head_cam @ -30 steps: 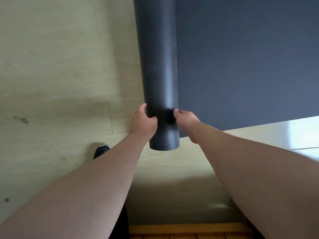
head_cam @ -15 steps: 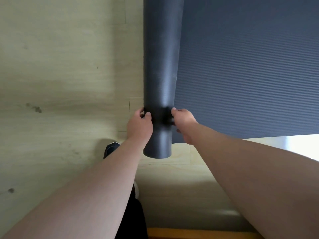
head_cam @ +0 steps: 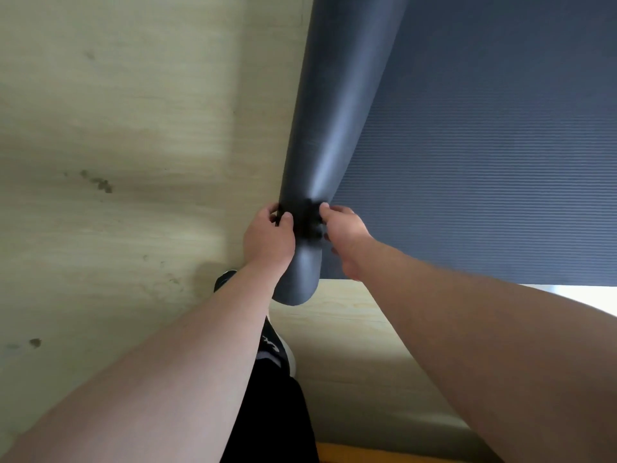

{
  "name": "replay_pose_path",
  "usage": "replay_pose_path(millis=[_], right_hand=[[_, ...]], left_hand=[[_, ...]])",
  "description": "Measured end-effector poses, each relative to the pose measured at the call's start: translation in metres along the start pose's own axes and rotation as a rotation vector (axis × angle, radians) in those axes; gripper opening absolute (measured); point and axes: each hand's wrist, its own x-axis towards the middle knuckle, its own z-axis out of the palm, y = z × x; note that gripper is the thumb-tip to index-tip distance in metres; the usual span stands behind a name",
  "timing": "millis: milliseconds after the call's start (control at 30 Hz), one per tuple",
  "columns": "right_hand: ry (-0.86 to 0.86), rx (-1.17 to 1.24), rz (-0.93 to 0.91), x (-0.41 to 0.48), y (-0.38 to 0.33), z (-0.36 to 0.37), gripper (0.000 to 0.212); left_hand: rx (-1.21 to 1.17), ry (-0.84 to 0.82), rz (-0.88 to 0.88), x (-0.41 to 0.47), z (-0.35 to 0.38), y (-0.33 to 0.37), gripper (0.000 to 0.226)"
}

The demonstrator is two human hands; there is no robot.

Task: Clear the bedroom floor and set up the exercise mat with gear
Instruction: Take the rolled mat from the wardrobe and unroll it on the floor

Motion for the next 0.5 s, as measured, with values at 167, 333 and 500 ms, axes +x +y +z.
replay_pose_path(millis=[167, 333, 500], right_hand=[[-0.005, -0.075, -0.026, 0.0, -0.007, 0.026, 0.046], [-0.029, -0.073, -0.074, -0.011, -0.017, 0.05, 0.042], [-0.127, -0.141, -0.105, -0.018, -0.03, 0.076, 0.039]], left_hand=[[-0.013, 0.016, -0.021, 0.006, -0.017, -0.021, 0.033], [-0.031, 0.024, -0.036, 0.015, -0.034, -0.031, 0.035], [-0.003, 0.123, -0.064, 0.021, -0.051, -0.034, 0.042]])
